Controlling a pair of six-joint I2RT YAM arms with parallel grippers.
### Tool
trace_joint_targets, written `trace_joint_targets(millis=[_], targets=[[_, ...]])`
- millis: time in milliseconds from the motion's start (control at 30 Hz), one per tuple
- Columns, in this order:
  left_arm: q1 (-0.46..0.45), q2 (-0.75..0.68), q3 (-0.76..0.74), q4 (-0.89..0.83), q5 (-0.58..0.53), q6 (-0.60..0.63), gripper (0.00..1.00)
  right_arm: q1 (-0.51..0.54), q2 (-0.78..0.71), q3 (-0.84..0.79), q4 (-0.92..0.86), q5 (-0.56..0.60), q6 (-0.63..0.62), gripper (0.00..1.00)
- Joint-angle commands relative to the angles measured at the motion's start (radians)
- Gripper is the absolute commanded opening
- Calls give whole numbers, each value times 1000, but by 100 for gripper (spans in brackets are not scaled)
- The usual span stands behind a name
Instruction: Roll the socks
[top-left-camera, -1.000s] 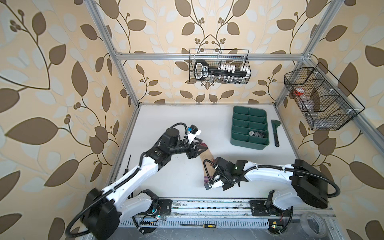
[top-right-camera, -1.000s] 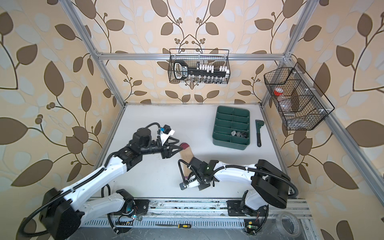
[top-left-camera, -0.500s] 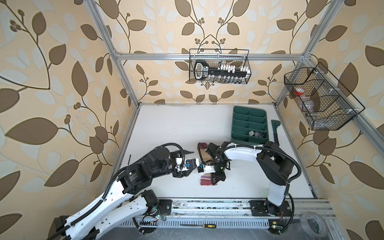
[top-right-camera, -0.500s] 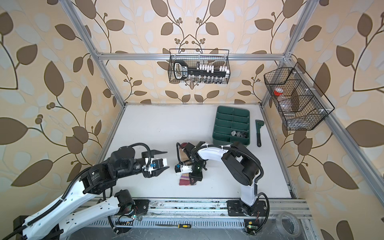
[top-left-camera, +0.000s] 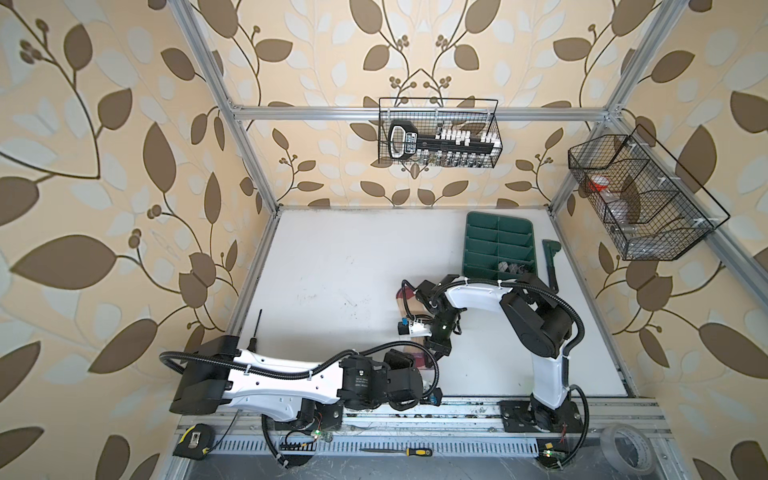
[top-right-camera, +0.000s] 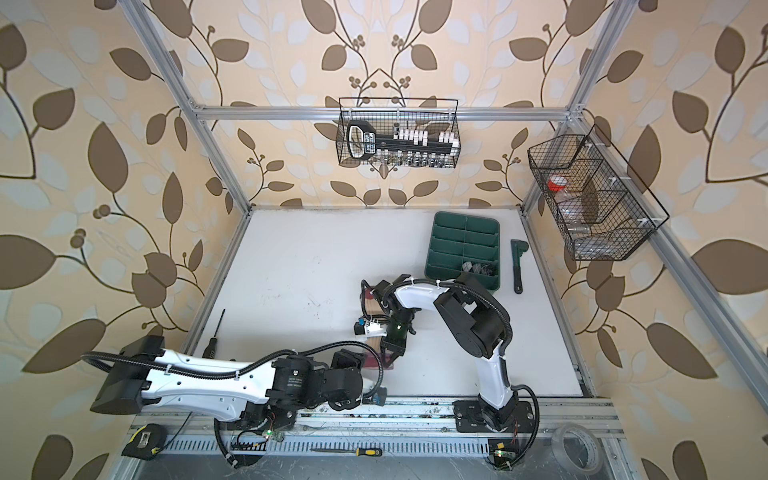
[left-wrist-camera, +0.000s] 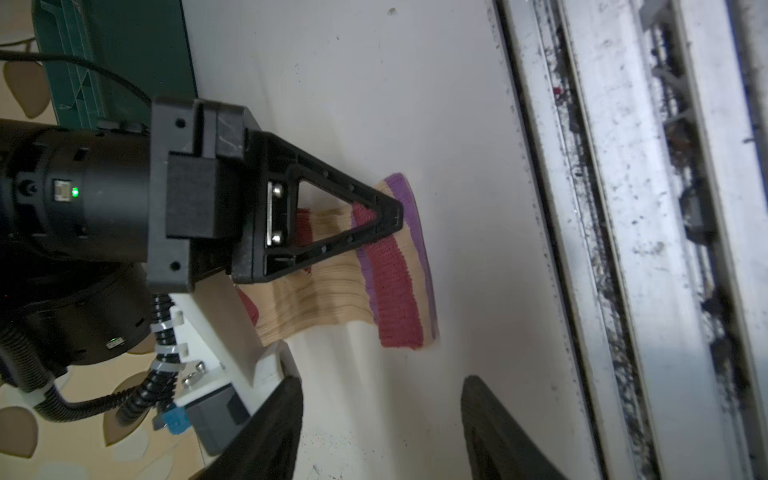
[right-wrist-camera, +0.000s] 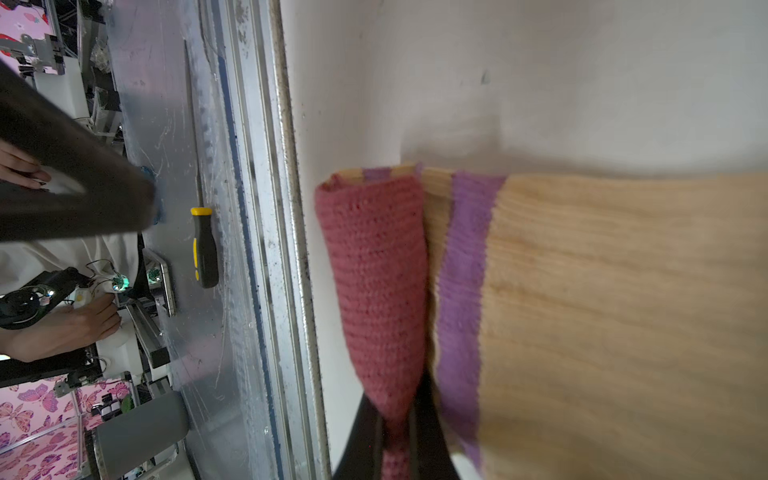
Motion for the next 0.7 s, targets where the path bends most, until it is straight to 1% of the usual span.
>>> trace_joint_targets(millis=[0,100,133,233,367,433,467,533,667], targets=[[-11,27,40,88,-46,-209,60,-5,25,22,-19,-30,-11,0],[-11,56,33,84,-64,-318,59,-7,25,19,-16,-31,-15,0],[-12,68,27,95,-67,-332,58,-7,25,18,-16,-32,-17,0],[-23,117,54,82,-87,-359,59,-9,26,20,-14,-33,-18,0],[-24,184,87,81,-35,-378,58,-8,25,26,-18,-27,-14,0],[-23,216,95,97,-23,-386,58,-11,22,24,-19,-23,-13,0],[-24,217,90,114,-26,-391,58,-13,19,24,-19,-24,-14,0],[-23,266,64,162,-46,-417,58,-16,15,23,-18,-22,-10,0],[-23,284,45,191,-52,-452,52,-20,3,20,-17,-24,-12,0]])
